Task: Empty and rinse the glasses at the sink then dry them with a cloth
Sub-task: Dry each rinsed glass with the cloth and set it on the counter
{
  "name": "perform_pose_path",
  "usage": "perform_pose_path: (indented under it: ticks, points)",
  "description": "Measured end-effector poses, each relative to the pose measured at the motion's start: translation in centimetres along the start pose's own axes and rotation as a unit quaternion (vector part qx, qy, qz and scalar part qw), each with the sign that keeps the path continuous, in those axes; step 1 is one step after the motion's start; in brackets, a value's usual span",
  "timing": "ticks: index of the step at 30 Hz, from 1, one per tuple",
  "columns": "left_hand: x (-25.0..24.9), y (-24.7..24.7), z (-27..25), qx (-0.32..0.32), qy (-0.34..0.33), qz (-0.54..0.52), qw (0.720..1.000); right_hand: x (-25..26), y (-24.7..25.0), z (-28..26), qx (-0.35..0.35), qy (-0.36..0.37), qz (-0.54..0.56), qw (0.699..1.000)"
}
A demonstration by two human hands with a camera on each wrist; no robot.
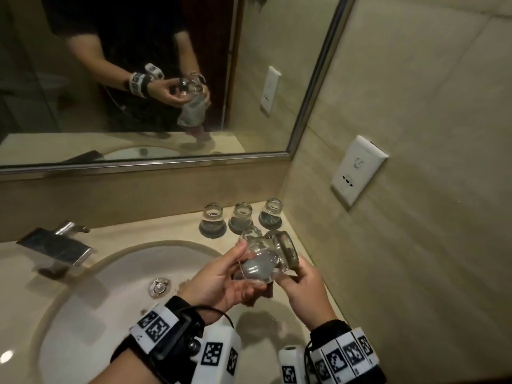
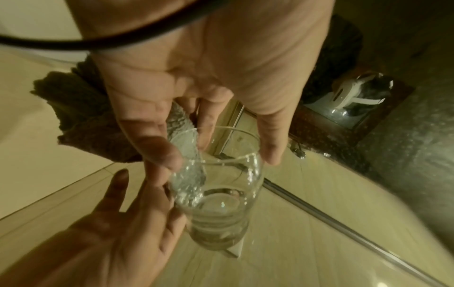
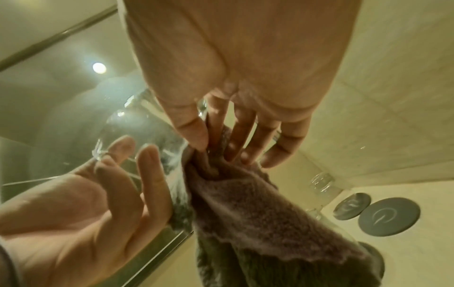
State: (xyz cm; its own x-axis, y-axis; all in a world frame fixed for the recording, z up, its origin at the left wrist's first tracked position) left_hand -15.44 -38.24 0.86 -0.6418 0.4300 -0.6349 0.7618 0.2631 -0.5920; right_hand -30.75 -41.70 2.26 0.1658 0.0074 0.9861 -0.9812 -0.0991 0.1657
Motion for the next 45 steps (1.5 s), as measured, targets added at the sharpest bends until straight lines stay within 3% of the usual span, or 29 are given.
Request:
perform_pose_path:
  ticks: [4, 6, 16, 21, 23, 26, 28, 32, 45]
  points:
    - [0.4, -1.3, 1.2, -0.012, -0.023, 0.026, 0.999, -0.8, 2.4, 0.5, -0.004, -0.064, 0.183, 0.981]
    - [0.6, -1.9, 1.6, -0.018, -0.026, 0.039, 0.999, -0.6, 2.9, 0.8, 0.011, -0.081, 0.218, 0.972]
    - [1.9, -3.1, 3.0, -0.032, -0.033, 0.106, 0.993, -2.3, 4.4, 3.2, 0.064, -0.157, 0.175, 0.97]
    - [1.6, -2.5, 3.9, -0.073, -0.034, 0.105, 0.991, -1.9, 5.9, 5.0, 0.006, -0.118, 0.155, 0.981]
    - [1.4, -1.8, 4.2, -0.1, -0.033, 0.093, 0.99, -1.6, 6.9, 6.4, -0.043, -0.099, 0.122, 0.987]
    - [1.1, -1.0, 4.2, -0.121, -0.037, 0.08, 0.989, -1.0, 7.7, 8.9, -0.096, -0.062, -0.034, 0.993]
    - [0.8, -0.7, 4.1, -0.13, -0.04, 0.071, 0.988, -1.1, 7.6, 10.7, -0.106, -0.03, -0.147, 0.983]
    - [0.2, 0.0, 3.6, -0.141, -0.04, 0.047, 0.988, -3.0, 6.4, 14.1, -0.118, -0.003, -0.252, 0.961]
    - [-1.6, -0.1, 3.9, -0.194, -0.064, 0.078, 0.976, -8.8, 2.3, 20.5, -0.067, 0.013, -0.39, 0.918]
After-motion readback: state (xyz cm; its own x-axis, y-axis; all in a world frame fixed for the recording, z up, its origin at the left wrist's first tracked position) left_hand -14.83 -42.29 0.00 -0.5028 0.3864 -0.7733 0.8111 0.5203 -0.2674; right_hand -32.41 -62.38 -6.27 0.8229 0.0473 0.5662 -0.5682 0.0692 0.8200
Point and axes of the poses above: each hand's wrist, its own z-axis towards the middle knuckle, its own y-axis out of the back of the hand, x = y × z, the point moved 5 cm from there along z, towards the middle knuckle, and after that the axes turned 8 degrees about -x, right-handed, at the moved point
